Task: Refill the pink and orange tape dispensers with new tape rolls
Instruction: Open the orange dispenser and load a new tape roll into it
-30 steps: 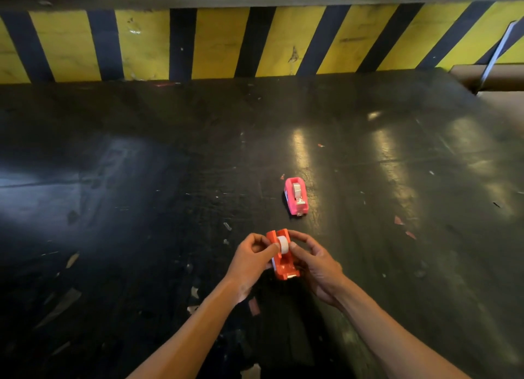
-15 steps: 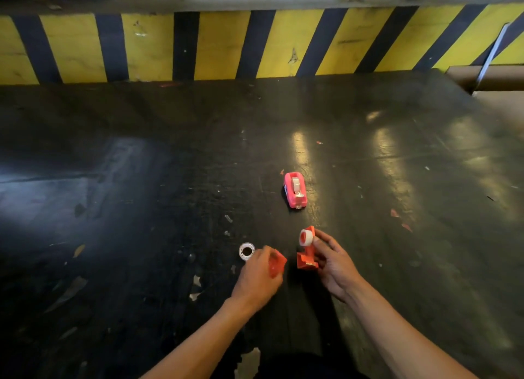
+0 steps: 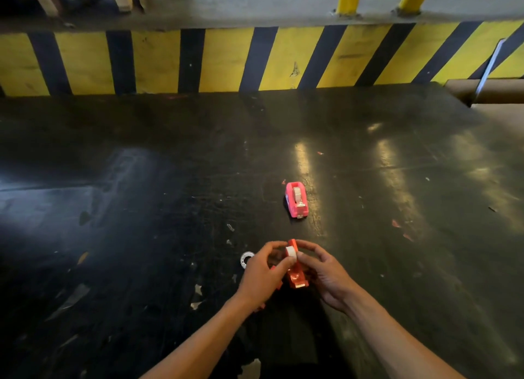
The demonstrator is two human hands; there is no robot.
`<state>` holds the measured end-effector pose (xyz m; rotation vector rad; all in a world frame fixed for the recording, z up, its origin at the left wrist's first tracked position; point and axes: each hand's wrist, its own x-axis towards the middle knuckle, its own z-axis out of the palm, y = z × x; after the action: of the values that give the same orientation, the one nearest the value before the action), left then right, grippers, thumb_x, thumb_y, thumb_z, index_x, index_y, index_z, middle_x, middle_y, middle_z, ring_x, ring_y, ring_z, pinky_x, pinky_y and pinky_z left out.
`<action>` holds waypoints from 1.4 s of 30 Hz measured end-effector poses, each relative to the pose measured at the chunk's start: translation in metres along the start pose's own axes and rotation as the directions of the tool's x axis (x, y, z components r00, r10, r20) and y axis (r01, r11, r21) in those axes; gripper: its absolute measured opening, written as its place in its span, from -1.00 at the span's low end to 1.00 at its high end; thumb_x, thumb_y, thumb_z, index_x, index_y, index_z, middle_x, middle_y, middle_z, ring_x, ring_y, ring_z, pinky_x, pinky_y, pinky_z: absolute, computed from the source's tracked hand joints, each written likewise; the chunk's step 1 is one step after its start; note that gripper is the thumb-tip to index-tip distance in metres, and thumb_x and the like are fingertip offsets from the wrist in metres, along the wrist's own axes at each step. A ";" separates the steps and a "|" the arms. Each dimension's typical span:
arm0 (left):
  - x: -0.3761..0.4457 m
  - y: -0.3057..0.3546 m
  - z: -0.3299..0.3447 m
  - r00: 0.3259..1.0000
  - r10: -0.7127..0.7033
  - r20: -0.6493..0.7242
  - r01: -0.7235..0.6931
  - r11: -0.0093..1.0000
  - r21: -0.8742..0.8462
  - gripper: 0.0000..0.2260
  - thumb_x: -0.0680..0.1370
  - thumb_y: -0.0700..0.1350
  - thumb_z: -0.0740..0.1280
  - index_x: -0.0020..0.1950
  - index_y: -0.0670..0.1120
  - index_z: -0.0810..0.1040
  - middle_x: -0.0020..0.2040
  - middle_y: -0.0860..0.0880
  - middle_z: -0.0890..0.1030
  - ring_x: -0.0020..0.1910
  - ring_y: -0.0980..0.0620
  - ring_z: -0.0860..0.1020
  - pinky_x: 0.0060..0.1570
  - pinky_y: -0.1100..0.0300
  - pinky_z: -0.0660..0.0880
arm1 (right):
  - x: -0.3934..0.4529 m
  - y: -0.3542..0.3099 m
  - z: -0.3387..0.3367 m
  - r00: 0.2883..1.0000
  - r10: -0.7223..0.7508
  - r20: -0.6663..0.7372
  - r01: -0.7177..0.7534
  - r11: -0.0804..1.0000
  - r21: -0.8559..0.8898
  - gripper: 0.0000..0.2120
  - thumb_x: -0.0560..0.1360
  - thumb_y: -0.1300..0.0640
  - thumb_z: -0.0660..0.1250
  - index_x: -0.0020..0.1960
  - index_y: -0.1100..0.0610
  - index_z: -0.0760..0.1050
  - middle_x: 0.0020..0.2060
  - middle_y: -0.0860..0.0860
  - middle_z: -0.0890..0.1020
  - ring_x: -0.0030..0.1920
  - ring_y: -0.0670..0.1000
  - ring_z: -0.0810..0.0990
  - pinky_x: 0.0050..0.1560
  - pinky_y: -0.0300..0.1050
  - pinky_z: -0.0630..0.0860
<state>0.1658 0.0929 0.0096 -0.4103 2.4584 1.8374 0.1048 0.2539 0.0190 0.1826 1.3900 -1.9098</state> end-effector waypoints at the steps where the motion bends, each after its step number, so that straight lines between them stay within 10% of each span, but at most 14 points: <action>1: 0.001 0.001 -0.003 1.000 -0.008 -0.004 0.008 1.000 -0.006 -0.72 0.58 -0.04 0.42 0.28 0.07 0.53 0.06 0.09 0.67 -0.02 0.28 0.65 -0.06 0.35 0.58 | 0.000 0.000 0.001 1.000 0.005 0.018 -0.005 1.000 -0.012 -0.64 0.47 0.22 0.43 0.27 0.11 0.55 0.09 0.26 0.69 0.02 0.22 0.69 -0.05 0.12 0.62; 6: -0.002 -0.004 -0.019 0.995 -0.042 -0.091 0.038 0.998 -0.039 -0.77 0.56 -0.06 0.44 0.21 0.04 0.55 0.04 0.09 0.64 -0.01 0.22 0.63 -0.09 0.41 0.55 | 0.008 0.002 -0.001 1.000 0.006 -0.013 -0.006 1.000 -0.003 -0.59 0.43 0.18 0.46 0.27 0.08 0.55 0.08 0.22 0.70 -0.02 0.17 0.69 -0.08 0.12 0.62; 10: -0.004 -0.029 -0.046 0.972 0.022 -0.233 0.037 0.969 0.244 -0.73 0.54 -0.08 0.46 0.20 0.06 0.54 0.10 0.05 0.56 0.05 0.14 0.59 0.02 0.27 0.58 | 0.013 0.006 -0.008 0.996 0.019 -0.083 -0.017 0.999 0.028 -0.61 0.45 0.19 0.44 0.27 0.07 0.56 0.02 0.17 0.72 -0.11 0.07 0.72 -0.23 -0.02 0.62; 16: -0.020 -0.071 -0.079 0.972 -0.169 -0.164 0.235 0.724 0.648 -0.67 0.53 0.02 0.44 0.27 0.09 0.50 0.24 0.00 0.51 0.16 0.06 0.52 0.18 0.13 0.54 | 0.016 0.010 -0.014 0.993 0.046 -0.111 -0.039 0.997 0.067 -0.65 0.49 0.23 0.41 0.27 0.09 0.55 -0.03 0.16 0.73 -0.17 0.06 0.73 -0.29 -0.04 0.62; 24: -0.005 -0.057 -0.069 0.975 -0.169 -0.142 0.219 0.661 0.717 -0.40 0.54 0.15 0.38 0.53 0.10 0.27 0.47 -0.08 0.35 0.43 -0.10 0.38 0.36 0.00 0.44 | 0.017 0.009 -0.012 0.989 0.066 -0.134 -0.057 0.996 0.064 -0.68 0.49 0.23 0.41 0.23 0.06 0.57 -0.04 0.16 0.74 -0.15 0.08 0.73 -0.27 -0.02 0.61; 32: 0.037 -0.033 -0.063 0.934 -0.218 0.282 -0.115 0.566 0.816 -0.29 0.54 -0.27 0.36 0.59 0.19 0.21 0.61 0.00 0.16 0.58 -0.18 0.15 0.48 -0.19 0.29 | 0.013 0.003 -0.010 0.991 0.051 -0.124 -0.045 0.998 0.047 -0.69 0.51 0.23 0.39 0.24 0.07 0.55 -0.04 0.15 0.74 -0.16 0.08 0.72 -0.26 0.00 0.62; 37: 0.041 -0.041 -0.068 0.976 -0.103 0.194 -0.066 0.707 0.704 -0.61 0.57 -0.09 0.42 0.39 0.06 0.50 0.39 -0.01 0.47 0.37 -0.01 0.47 0.35 0.08 0.46 | 0.012 0.003 -0.012 0.991 0.044 -0.127 -0.040 0.998 0.038 -0.67 0.51 0.23 0.40 0.25 0.07 0.55 -0.08 0.15 0.74 -0.18 0.07 0.73 -0.27 -0.01 0.62; 42: 0.034 -0.036 -0.062 0.991 -0.131 -0.026 0.133 0.961 0.241 -0.75 0.53 -0.04 0.47 0.19 0.06 0.56 0.15 0.05 0.61 0.09 0.08 0.62 0.16 0.10 0.60 | 0.013 0.007 -0.009 0.990 0.056 -0.129 -0.051 0.998 0.041 -0.65 0.50 0.22 0.41 0.27 0.07 0.54 0.02 0.20 0.72 -0.09 0.13 0.72 -0.21 0.02 0.63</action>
<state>0.1488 0.0189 -0.0125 -0.5532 2.5504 1.4657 0.0975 0.2551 0.0033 0.3650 1.4204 -1.9093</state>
